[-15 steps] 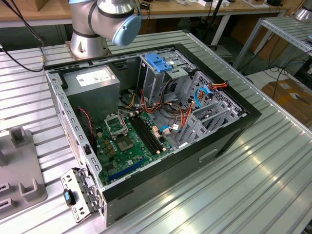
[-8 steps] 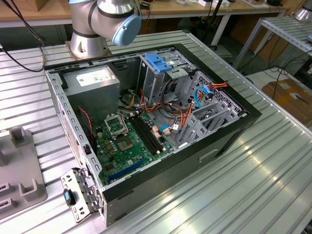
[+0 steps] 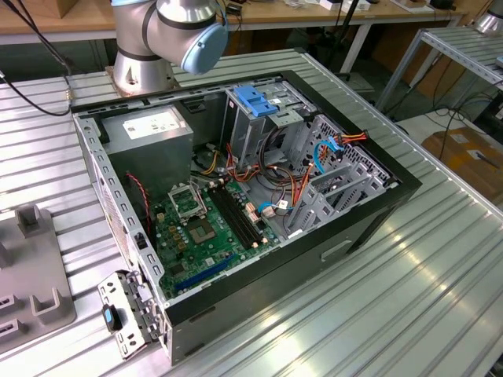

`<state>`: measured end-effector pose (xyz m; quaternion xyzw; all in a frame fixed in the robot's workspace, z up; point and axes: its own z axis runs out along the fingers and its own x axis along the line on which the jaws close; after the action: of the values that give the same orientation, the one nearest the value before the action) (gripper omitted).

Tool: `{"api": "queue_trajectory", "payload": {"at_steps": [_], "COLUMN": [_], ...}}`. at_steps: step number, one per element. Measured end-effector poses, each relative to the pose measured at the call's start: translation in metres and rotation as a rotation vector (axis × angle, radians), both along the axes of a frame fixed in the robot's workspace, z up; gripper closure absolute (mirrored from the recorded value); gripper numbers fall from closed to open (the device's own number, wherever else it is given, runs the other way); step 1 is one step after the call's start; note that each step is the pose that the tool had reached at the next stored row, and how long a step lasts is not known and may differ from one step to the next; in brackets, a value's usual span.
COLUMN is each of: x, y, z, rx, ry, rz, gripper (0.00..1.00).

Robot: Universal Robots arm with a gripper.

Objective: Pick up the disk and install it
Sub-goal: 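Pick up the disk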

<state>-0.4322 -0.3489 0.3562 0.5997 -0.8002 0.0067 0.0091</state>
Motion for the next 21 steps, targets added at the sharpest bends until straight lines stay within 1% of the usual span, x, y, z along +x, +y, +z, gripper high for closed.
{"api": "queue_trajectory", "payload": {"at_steps": [1,15,21], "x": [0.0000,0.0000,0.0000], "y": [0.0000,0.0000,0.0000], "z": [0.0000,0.0000,0.0000], "rx": [0.0000,0.0000,0.0000], "ry": [0.0000,0.0000,-0.0003], "rz": [0.012,0.014,0.041], "gripper": [0.89,0.89,0.89]}}
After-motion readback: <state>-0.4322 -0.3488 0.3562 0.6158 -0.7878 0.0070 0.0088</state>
